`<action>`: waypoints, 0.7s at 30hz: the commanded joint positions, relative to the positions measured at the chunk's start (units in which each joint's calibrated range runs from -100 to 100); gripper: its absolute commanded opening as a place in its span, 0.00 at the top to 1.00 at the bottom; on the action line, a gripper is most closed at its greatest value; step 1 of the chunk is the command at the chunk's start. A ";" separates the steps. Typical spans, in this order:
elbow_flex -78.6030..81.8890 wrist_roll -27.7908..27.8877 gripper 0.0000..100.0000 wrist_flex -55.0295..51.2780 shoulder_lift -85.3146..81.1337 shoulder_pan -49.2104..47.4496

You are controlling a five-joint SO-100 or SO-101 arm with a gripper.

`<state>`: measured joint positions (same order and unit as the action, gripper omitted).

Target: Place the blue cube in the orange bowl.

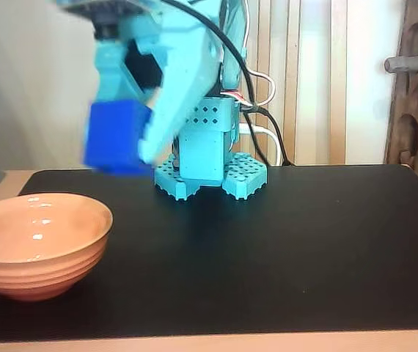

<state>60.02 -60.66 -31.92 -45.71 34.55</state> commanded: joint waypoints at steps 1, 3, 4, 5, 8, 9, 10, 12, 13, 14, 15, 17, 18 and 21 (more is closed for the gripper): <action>-3.30 2.65 0.84 -4.31 -5.89 8.78; -3.30 3.39 0.84 -4.75 -6.57 10.68; -3.30 3.81 0.84 -4.92 -6.91 11.59; -3.30 4.18 0.84 -4.92 -7.17 12.49; -3.30 4.60 0.84 -4.92 -7.85 15.70; -3.30 4.65 0.84 -4.92 -7.85 16.30; -3.30 5.02 0.84 -4.92 -7.93 17.00; -3.30 6.33 0.84 -4.92 -7.93 19.11; -3.30 6.75 0.84 -4.92 -7.93 20.01; -3.30 7.27 0.84 -4.92 -7.93 20.71; -3.30 8.06 0.84 -4.92 -7.93 22.12; -3.30 8.43 0.84 -4.92 -7.85 23.12; -3.03 8.74 0.84 -4.92 -7.68 23.62; -1.22 9.06 0.84 -4.57 -7.00 24.63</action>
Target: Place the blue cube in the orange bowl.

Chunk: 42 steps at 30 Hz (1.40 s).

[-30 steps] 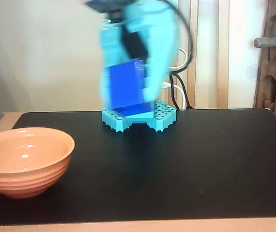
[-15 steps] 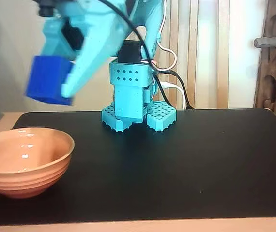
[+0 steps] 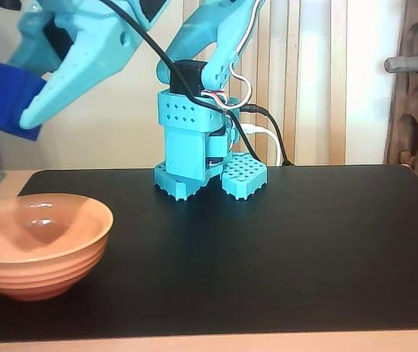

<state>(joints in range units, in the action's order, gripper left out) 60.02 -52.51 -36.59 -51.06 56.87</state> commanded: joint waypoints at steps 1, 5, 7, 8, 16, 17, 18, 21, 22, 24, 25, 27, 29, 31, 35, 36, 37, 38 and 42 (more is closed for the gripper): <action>-0.58 0.91 0.84 0.27 -1.39 2.31; -0.22 0.91 0.84 0.35 2.79 2.11; -0.58 0.91 0.84 0.44 4.32 1.71; -0.67 0.91 0.84 0.53 4.92 1.61; -0.76 2.43 0.84 2.97 10.80 0.50; -0.76 2.43 0.84 2.97 11.39 0.20; -0.76 2.43 0.84 2.97 11.99 0.00; -0.76 2.43 0.84 3.49 14.38 -1.10; -0.76 2.53 0.84 3.93 14.97 -1.10; -0.85 2.53 0.84 5.06 16.25 -1.50; -0.85 2.53 0.84 5.49 16.68 -1.60; -1.13 2.53 0.84 6.63 17.53 -1.70; -2.30 2.59 0.84 7.15 19.32 -1.80; -3.39 2.64 0.84 7.15 20.60 -2.51; -4.66 2.53 0.84 7.24 22.73 -2.81; -4.75 2.53 0.84 7.32 23.24 -2.81; -5.03 2.48 0.84 7.41 23.84 -2.81; -5.12 2.53 0.84 7.67 24.35 -2.91; -5.21 2.53 0.84 8.89 25.97 -2.91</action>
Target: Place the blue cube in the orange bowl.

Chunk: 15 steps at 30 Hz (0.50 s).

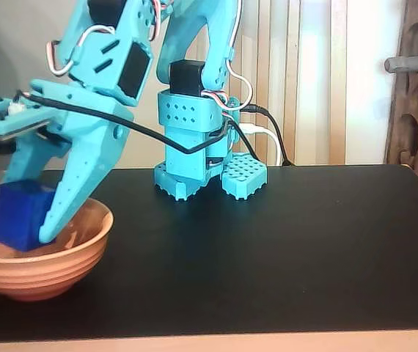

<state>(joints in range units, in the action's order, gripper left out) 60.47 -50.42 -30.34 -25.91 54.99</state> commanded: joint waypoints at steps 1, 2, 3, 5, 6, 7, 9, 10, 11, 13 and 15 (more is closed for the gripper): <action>-5.66 0.44 0.84 2.99 1.07 -1.03; -5.66 0.44 0.84 3.07 1.67 -1.03; -5.66 0.34 0.84 3.07 1.93 -1.03; -5.66 0.29 0.84 3.07 2.44 -0.93; -5.75 0.18 0.84 3.07 2.61 -0.83; -5.75 0.13 0.84 3.68 3.03 -0.83; -5.75 0.08 0.84 4.64 3.54 -0.73; -5.75 0.02 0.84 5.08 3.89 -0.73; -5.75 -0.03 0.84 5.60 4.31 -0.73; -5.75 -0.08 0.84 6.91 5.50 -0.73; -5.75 -0.08 0.84 6.99 5.93 -0.73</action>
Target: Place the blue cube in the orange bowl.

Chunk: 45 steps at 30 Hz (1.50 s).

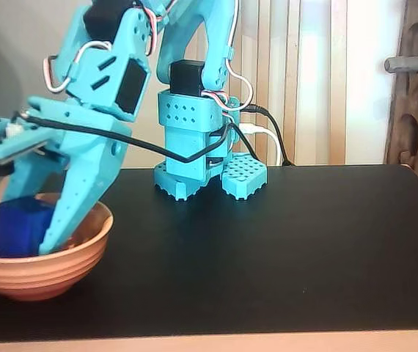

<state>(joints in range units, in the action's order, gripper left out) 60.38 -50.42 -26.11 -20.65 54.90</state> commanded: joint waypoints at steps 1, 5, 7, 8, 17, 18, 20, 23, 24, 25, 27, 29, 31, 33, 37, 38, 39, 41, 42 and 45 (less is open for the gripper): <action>-5.66 -0.13 0.84 2.77 0.75 -0.64; -5.39 -0.13 0.84 2.77 0.83 1.07; -5.03 -0.13 0.84 2.51 0.83 1.87; -5.03 -0.13 0.84 2.16 0.83 1.97; -4.75 -2.08 0.83 0.24 -0.02 1.67; -4.75 -2.18 0.81 -0.28 -0.02 1.67; -4.75 -2.23 0.79 -0.54 -0.10 1.67; -4.75 -2.18 0.79 -0.89 -1.55 1.57; -4.75 -2.13 0.78 -1.15 -1.81 1.57; -4.66 -2.13 0.78 -1.33 -1.98 1.57; -4.57 -2.13 0.78 -1.41 -2.32 1.57; -4.57 -2.23 0.78 -2.02 -2.49 1.57; -4.57 -2.23 0.76 -2.11 -2.58 1.57; -4.57 -2.23 0.72 -2.11 -2.58 1.57; -4.66 -2.23 0.71 -2.11 -4.11 1.47; -4.57 -2.13 0.71 -2.11 -4.71 1.27; -4.57 -1.92 0.71 -2.11 -5.13 1.27; -4.57 -1.92 0.71 -2.11 -5.81 1.17; -4.57 -1.97 0.70 -2.11 -6.41 0.97; -4.57 -2.18 0.66 -2.11 -7.77 0.67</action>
<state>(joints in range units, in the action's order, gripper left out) 60.29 -52.14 -27.96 -22.51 56.02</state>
